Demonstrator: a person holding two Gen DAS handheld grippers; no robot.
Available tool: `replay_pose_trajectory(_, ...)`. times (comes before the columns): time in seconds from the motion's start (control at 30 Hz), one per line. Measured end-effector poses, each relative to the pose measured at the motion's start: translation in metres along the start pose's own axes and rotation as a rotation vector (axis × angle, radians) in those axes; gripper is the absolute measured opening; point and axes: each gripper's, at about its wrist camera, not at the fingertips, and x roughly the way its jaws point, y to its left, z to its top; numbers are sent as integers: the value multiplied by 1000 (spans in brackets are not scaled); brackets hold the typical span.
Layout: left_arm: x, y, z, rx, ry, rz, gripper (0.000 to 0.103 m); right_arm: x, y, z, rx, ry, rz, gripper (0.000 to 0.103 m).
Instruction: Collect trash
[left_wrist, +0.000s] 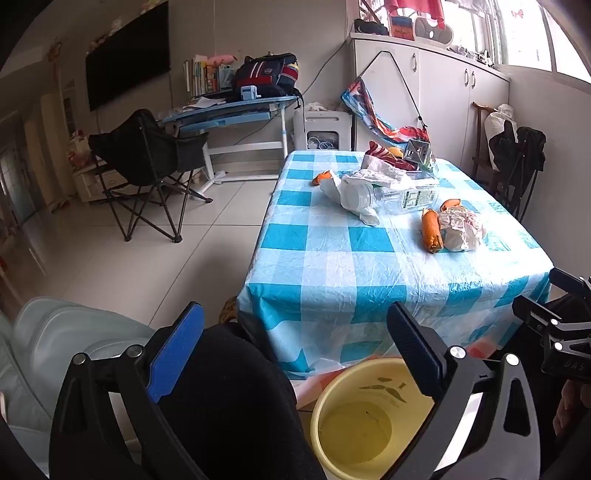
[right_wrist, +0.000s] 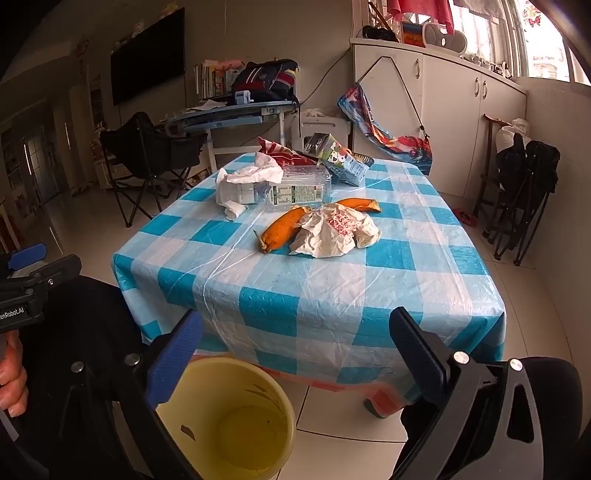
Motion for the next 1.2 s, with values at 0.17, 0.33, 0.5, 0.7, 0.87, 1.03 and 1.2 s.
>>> replay_pose_trajectory(0.17,0,0,0,0,0,0,96,0,-2,0,-3,3,-1,97)
replay_pose_trajectory(0.33,1,0,-1,0,1,2,96,1,1,0,1,-4,-1,97)
replay_pose_trajectory(0.5,1,1,-2,-1,1,1,96,1,3,-2,-7,3,-5,97)
replay_pose_trajectory(0.7,3,5,-4,-17,2,-5,96,6,12,-2,-54,16,-18,97)
replay_pose_trajectory(0.87,5,8,-4,-32,7,-9,96,5,19,-3,-89,17,-23,97)
replay_pose_trajectory(1.03,5,8,-4,-30,7,-9,96,4,23,-3,-87,-34,-12,97)
replay_pose_trajectory(1.2,5,8,-5,-30,8,-9,96,5,23,-3,-85,-31,-11,97)
